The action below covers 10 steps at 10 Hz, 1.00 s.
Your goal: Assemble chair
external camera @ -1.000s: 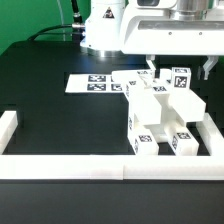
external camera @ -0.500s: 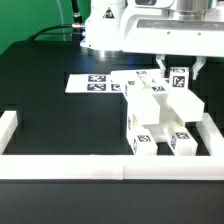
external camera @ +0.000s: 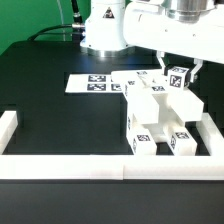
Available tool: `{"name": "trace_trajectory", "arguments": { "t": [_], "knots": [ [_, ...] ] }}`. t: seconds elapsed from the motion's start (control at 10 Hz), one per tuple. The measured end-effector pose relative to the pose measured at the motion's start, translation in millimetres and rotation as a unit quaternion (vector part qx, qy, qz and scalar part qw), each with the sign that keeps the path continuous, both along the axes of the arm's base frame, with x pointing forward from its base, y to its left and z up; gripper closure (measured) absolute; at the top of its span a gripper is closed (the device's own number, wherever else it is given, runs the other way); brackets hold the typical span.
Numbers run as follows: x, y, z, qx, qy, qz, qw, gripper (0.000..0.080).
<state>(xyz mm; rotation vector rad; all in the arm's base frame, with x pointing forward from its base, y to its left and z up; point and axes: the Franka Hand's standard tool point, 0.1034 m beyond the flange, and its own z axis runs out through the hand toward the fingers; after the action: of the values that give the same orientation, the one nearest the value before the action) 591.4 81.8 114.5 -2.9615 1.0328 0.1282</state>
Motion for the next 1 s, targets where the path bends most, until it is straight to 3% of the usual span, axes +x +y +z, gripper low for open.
{"name": "trace_trajectory", "arguments": {
  "t": [0.5, 1.0],
  "knots": [
    [-0.2, 1.5, -0.2, -0.012, 0.005, -0.17, 0.985, 0.0512],
    [-0.2, 5.3, 0.1, -0.018, 0.011, -0.32, 0.947, 0.0512]
  ]
}}
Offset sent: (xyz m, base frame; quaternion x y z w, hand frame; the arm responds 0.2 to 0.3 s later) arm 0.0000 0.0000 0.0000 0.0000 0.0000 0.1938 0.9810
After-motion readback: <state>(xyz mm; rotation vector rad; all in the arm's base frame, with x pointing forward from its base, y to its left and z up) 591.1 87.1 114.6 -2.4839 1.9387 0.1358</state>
